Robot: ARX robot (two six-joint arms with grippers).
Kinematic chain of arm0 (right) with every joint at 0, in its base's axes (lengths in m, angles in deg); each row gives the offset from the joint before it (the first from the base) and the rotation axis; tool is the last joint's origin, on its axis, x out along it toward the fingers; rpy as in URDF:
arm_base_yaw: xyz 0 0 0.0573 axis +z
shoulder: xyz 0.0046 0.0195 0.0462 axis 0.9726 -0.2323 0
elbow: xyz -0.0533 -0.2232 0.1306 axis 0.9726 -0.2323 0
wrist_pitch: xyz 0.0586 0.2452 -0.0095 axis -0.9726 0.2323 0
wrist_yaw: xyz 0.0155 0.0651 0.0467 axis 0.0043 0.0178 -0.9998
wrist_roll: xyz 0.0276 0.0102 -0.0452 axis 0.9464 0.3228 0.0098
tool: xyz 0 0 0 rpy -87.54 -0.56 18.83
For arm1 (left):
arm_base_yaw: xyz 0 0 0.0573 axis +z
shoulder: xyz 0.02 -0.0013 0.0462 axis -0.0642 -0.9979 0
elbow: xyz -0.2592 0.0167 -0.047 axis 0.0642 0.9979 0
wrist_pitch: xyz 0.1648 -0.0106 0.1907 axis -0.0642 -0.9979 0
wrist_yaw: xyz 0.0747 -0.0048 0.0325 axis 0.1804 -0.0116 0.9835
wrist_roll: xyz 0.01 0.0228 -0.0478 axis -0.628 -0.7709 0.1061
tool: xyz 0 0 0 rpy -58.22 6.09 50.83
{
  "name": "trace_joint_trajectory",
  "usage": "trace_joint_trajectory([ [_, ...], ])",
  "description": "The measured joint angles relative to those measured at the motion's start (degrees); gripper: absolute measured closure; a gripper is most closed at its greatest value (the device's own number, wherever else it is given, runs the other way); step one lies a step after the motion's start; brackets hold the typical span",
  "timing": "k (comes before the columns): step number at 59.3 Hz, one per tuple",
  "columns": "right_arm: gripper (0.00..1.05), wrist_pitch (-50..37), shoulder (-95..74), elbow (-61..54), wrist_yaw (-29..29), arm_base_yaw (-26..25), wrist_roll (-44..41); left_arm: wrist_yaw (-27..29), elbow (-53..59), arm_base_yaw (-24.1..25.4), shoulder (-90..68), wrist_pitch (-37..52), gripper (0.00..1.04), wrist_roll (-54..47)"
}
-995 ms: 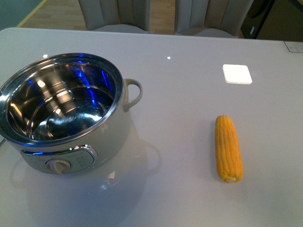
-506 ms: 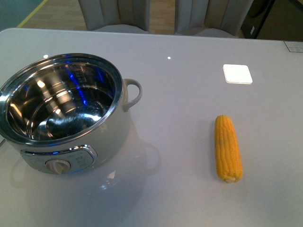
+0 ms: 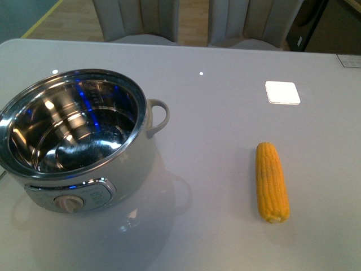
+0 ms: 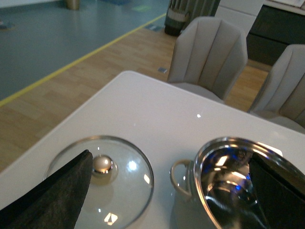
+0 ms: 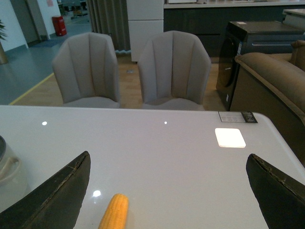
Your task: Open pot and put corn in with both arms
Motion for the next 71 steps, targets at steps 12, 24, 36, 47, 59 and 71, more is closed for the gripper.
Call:
trace_joint_trajectory([
  [12,0.09,0.00,0.00,0.00,0.00,0.00,0.00,-0.17,0.50,0.00,2.62,-3.21,0.07,0.33],
  [24,0.09,0.00,0.00,0.00,0.00,0.00,0.00,-0.17,0.50,0.00,2.64,-3.21,0.07,0.35],
  [36,0.09,0.00,0.00,0.00,0.00,0.00,0.00,-2.73,4.66,-6.29,8.66,4.35,0.42,-5.25],
  [47,0.09,0.00,0.00,0.00,0.00,0.00,0.00,8.59,4.66,-17.92,22.01,-8.00,0.91,-6.12],
  [59,0.09,0.00,0.00,0.00,0.00,0.00,0.00,14.97,4.66,-24.55,27.71,-13.49,1.01,-6.25],
  [71,0.09,0.00,0.00,0.00,0.00,0.00,0.00,23.39,4.63,-33.73,38.49,-24.59,1.01,-6.38],
])
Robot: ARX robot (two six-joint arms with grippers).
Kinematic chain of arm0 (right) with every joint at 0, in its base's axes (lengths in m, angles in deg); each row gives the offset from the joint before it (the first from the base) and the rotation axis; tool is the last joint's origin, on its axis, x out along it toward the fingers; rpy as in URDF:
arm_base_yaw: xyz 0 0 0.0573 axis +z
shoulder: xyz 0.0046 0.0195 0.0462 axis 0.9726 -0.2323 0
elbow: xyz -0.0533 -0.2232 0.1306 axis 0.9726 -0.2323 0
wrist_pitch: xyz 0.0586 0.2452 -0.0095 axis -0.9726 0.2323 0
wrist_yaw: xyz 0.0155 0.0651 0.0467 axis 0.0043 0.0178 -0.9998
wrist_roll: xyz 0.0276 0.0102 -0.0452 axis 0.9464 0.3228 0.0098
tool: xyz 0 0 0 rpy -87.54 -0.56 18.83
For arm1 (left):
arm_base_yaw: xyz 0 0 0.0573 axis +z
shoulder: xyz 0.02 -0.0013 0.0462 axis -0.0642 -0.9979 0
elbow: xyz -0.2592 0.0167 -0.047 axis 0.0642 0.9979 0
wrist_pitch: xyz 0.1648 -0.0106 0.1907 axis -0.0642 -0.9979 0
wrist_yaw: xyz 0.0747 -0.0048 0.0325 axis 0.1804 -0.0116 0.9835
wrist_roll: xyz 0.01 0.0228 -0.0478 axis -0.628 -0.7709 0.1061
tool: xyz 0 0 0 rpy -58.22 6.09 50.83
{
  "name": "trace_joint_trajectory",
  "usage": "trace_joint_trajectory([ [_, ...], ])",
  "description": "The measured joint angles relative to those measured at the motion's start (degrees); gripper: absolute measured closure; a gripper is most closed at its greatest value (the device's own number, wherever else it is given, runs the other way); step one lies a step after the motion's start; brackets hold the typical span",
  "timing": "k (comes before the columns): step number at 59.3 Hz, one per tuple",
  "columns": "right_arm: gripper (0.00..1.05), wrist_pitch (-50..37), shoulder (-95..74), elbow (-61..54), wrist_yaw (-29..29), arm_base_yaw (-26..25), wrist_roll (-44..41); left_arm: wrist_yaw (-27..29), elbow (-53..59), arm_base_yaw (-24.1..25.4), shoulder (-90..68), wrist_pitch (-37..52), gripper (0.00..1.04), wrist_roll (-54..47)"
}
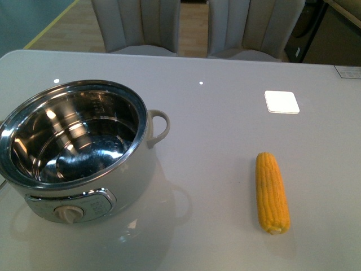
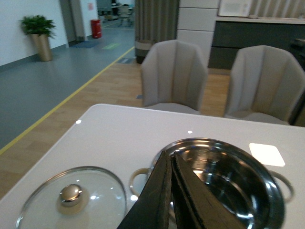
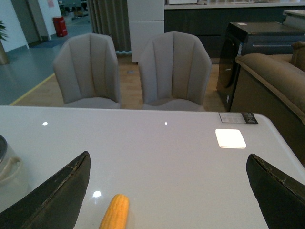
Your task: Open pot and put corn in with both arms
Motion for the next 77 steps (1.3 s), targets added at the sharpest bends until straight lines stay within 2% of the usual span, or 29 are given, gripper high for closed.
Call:
trace_joint_trajectory([
  [16,0.09,0.00,0.00,0.00,0.00,0.00,0.00,0.83,0.00,-0.42,0.15,-0.11,1.01,0.02],
  [20,0.09,0.55,-0.39,0.20,-0.35,-0.07,0.20,0.83,0.00,-0.42,0.15,-0.11,0.89,0.00],
  [22,0.09,8.79,-4.07,3.39,-2.58,-0.22,3.39,0.85,0.00,-0.42,0.15,-0.11,0.82,0.00],
  [27,0.09,26.10,-16.94,11.19,-2.58,0.70,10.19,0.81,0.00,-0.42,0.20,-0.11,0.68,0.00],
  [31,0.09,32.74,-21.90,12.85,-3.28,1.36,13.16,0.85,0.00,-0.44,0.20,-0.11,0.57,0.00],
  [34,0.09,33.38,-23.65,12.83,-3.52,1.77,14.03,0.85,0.00,-0.44,0.17,-0.11,0.50,0.00],
  [43,0.09,27.10,-30.23,13.60,-1.33,4.37,16.35,0.90,0.00,-0.46,0.20,-0.11,0.25,0.00],
  [49,0.09,19.37,-38.58,14.43,0.85,8.63,18.03,0.87,0.00,-0.46,0.20,-0.11,0.08,0.00],
  [51,0.09,16.94,-41.64,14.80,1.46,9.97,18.49,0.87,0.00,-0.46,0.20,-0.13,0.05,-0.11],
  [57,0.09,5.29,-57.42,17.33,4.66,14.69,19.39,0.90,0.00,-0.46,0.20,-0.13,0.07,-0.11],
  [65,0.09,-4.81,-76.54,24.24,7.02,16.81,19.76,0.90,0.00,-0.46,0.20,-0.13,0.07,-0.11],
  [72,0.09,-9.64,-96.37,34.45,8.98,17.22,19.74,0.90,0.00,-0.46,0.20,-0.11,0.07,-0.11],
  [77,0.09,-10.78,-104.45,38.58,9.84,17.25,19.67,0.87,0.00,-0.46,0.20,-0.11,0.07,-0.11],
])
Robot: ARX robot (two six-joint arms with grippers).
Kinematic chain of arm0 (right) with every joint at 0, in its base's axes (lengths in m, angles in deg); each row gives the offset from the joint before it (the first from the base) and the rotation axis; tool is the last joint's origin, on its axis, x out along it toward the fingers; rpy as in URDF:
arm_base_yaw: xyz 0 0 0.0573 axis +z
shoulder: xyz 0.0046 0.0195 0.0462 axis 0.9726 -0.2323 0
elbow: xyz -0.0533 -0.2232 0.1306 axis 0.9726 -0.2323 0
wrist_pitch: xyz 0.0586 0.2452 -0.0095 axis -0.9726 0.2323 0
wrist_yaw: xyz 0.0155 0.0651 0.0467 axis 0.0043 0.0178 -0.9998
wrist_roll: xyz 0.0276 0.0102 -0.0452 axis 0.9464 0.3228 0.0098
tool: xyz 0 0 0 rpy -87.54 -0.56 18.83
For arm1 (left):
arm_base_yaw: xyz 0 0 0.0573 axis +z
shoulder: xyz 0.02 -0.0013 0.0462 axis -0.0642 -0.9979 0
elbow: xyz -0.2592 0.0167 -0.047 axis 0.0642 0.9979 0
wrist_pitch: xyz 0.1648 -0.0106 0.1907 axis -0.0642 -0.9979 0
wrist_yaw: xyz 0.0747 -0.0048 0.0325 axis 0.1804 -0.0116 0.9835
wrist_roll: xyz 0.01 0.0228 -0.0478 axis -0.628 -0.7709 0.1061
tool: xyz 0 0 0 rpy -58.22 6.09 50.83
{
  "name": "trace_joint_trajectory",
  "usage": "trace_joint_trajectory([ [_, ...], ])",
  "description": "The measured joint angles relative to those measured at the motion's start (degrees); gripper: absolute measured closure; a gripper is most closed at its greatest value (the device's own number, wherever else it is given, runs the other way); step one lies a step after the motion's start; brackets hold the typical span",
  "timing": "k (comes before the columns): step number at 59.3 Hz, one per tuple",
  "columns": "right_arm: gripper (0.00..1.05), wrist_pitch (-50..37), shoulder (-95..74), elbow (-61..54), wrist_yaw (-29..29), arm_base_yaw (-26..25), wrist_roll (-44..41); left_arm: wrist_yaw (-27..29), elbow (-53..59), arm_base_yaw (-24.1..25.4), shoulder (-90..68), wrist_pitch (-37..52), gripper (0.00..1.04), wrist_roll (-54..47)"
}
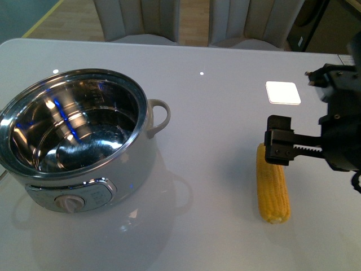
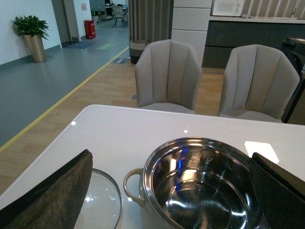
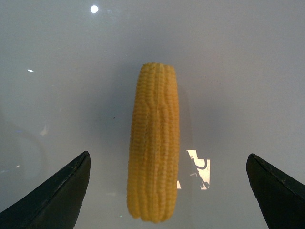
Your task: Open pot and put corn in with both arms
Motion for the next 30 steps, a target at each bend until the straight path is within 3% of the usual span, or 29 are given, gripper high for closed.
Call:
trace_joint_trajectory([
  [30,0.09,-1.99,-18.21,9.03,-0.09,1.27,0.87,0.02,0.00,0.00,0.00,-0.02,0.07,0.00],
])
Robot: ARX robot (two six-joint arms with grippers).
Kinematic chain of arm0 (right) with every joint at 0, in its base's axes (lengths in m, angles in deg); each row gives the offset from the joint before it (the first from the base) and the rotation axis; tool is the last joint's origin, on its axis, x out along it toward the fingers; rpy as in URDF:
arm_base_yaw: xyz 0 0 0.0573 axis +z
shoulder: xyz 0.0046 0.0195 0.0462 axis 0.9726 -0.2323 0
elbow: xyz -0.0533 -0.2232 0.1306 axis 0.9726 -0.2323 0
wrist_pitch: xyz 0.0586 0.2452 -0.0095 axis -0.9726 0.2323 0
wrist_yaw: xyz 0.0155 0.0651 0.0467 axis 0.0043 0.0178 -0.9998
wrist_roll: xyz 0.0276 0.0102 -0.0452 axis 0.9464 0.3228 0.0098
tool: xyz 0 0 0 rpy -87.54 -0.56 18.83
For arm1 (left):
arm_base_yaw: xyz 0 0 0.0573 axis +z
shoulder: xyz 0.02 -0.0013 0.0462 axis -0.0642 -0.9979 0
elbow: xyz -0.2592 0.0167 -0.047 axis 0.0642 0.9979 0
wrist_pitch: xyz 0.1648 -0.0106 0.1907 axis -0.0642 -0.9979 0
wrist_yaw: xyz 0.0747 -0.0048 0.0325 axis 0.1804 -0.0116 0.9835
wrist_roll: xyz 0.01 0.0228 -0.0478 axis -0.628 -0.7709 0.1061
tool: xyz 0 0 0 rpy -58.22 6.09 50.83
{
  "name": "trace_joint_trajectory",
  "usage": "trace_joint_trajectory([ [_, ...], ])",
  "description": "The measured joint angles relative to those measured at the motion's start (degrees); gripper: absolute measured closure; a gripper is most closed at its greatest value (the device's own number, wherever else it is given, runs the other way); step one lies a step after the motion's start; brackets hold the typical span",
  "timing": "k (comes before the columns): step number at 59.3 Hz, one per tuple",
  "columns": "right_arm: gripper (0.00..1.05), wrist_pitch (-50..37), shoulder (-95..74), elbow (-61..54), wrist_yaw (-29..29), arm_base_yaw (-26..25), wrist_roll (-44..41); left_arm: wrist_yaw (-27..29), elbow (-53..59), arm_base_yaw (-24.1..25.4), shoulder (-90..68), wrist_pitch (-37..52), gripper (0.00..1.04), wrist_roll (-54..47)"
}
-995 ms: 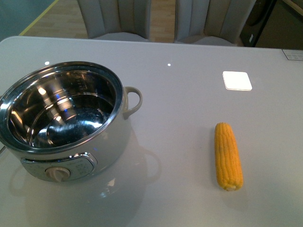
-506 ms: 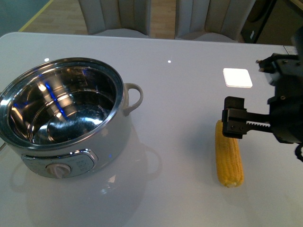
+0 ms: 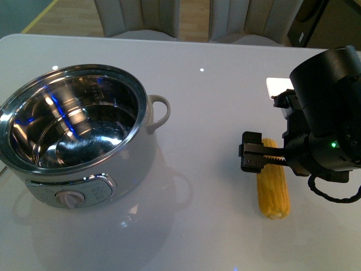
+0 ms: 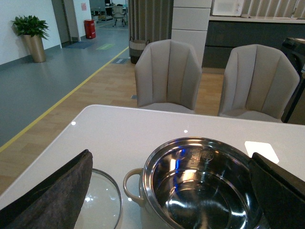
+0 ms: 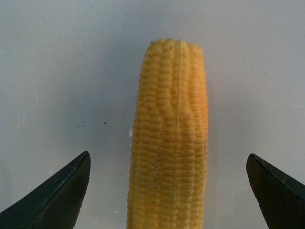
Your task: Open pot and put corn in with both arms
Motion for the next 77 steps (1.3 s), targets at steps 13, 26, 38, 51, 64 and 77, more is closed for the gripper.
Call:
trace_joint_trajectory([
  [13,0.09,0.50,-3.72,1.62,-1.49,0.00,-0.42,-0.02,0.00,0.00,0.00,0.02,0.07,0.00],
  [26,0.14,1.90,-5.49,2.80,-0.90,-0.07,-0.55,0.00,0.00,0.00,0.00,0.02,0.07,0.00],
  [38,0.45,2.38,-5.68,2.80,-0.87,-0.09,-0.46,-0.02,0.00,0.00,0.00,0.02,0.07,0.00],
  [51,0.69,1.66,-5.35,2.23,-1.55,-0.50,1.49,0.00,0.00,0.00,0.00,0.02,0.07,0.00],
  [64,0.80,-3.76,-0.74,-1.62,-2.84,-2.38,6.71,-0.02,0.00,0.00,0.00,0.02,0.07,0.00],
  [77,0.82,-9.16,9.46,-3.85,-5.18,-2.14,10.05,0.00,0.00,0.00,0.00,0.02,0.07,0.00],
])
